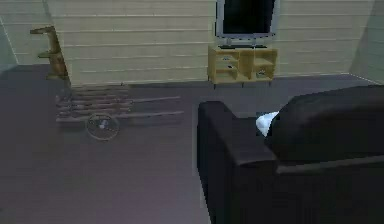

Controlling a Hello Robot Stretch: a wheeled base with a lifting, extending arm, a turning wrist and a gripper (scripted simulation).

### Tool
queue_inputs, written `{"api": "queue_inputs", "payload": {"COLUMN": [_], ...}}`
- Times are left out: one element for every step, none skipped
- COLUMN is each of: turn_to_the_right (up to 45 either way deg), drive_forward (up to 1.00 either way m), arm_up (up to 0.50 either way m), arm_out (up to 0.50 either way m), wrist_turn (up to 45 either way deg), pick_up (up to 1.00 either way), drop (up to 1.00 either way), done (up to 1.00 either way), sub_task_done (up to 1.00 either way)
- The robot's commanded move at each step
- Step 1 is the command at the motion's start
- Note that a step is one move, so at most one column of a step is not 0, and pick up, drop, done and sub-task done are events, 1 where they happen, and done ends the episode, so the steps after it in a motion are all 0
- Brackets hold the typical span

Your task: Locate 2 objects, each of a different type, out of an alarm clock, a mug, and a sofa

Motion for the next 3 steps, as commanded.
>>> {"api": "queue_inputs", "payload": {"turn_to_the_right": [-45.0, -15.0, 0.0], "drive_forward": [0.0, 0.0, 1.0], "arm_up": [0.0, 0.0, 0.0], "arm_out": [0.0, 0.0, 0.0], "wrist_turn": [0.0, 0.0, 0.0], "pick_up": [0.0, 0.0, 0.0], "drop": [0.0, 0.0, 0.0], "done": [0.0, 0.0, 0.0], "sub_task_done": [0.0, 0.0, 0.0]}}
